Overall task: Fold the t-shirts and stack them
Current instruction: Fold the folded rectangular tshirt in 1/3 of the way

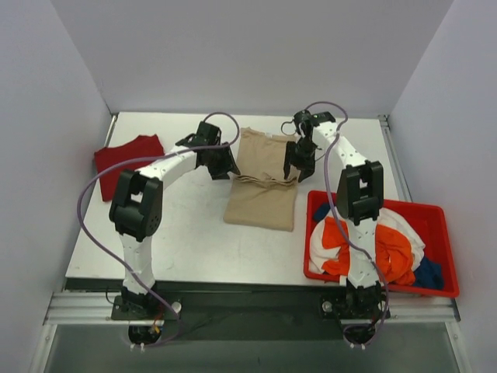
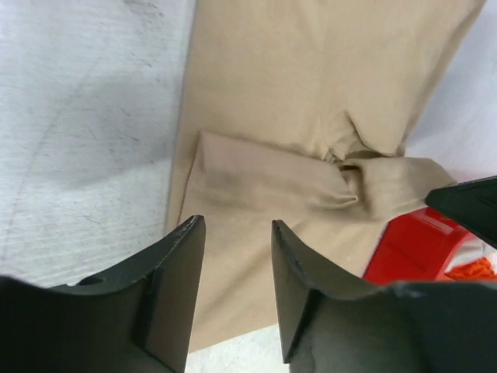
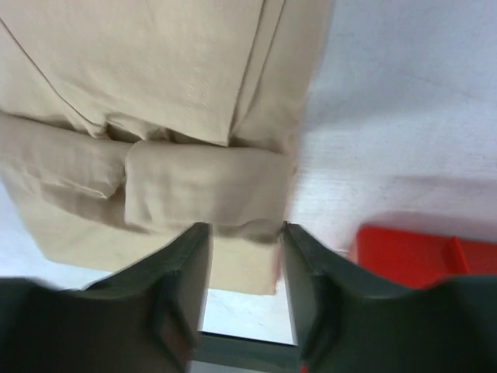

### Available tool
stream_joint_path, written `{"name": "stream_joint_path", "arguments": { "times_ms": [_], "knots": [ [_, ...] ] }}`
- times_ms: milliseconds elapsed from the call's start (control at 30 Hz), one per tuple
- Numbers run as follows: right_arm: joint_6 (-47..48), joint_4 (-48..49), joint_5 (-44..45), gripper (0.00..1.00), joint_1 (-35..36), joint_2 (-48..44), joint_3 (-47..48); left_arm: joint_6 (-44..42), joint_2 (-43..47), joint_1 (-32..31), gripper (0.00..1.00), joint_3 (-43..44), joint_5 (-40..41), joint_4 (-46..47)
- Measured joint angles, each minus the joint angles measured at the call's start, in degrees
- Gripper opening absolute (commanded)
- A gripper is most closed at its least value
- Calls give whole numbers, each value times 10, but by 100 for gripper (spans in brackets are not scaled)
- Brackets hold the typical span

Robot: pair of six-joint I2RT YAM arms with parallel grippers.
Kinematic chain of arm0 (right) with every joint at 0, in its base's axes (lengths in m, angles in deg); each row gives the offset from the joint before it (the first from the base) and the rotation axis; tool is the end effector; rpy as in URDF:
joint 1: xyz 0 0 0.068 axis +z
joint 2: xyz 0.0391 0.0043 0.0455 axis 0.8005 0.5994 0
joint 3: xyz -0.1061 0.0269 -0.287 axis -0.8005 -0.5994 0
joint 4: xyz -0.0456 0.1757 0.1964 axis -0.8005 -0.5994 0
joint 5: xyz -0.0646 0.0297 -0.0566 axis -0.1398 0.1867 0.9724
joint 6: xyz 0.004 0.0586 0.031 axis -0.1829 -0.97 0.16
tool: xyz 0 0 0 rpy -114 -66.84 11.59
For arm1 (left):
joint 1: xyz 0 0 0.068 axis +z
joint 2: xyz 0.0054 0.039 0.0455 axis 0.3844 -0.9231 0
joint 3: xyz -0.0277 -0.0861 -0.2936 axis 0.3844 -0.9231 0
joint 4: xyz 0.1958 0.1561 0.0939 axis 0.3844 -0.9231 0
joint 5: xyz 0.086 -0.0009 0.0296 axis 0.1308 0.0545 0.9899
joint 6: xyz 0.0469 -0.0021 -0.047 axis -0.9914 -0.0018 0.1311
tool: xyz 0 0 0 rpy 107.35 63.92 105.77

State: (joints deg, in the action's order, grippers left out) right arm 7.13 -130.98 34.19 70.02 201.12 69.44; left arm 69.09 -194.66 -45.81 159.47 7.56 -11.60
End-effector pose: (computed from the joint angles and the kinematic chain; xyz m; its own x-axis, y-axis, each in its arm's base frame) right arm 0.4807 0.1575 0.2282 -0.9622 0.1255 -0.2418 0.0400 0.9431 0.3300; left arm 0.4301 -0.1989 0.2184 -0.9060 -0.3011 -0.2976 -0.1036 0.8392 -0.5339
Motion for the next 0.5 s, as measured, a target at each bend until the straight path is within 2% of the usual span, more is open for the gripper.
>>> {"name": "stream_joint_path", "arguments": {
  "times_ms": [133,267,400,500],
  "knots": [
    [11,0,-10,56,-4,4,32,-2,6,-1,63,-3,33,12],
    [22,4,-15,55,0,-12,37,-17,71,-8,63,-70,57,48],
    [29,17,-17,55,15,-65,-9,-30,170,-24,63,-174,51,113],
    [27,26,-25,55,31,-102,-55,-37,198,-41,62,-222,44,138]
  ]
}}
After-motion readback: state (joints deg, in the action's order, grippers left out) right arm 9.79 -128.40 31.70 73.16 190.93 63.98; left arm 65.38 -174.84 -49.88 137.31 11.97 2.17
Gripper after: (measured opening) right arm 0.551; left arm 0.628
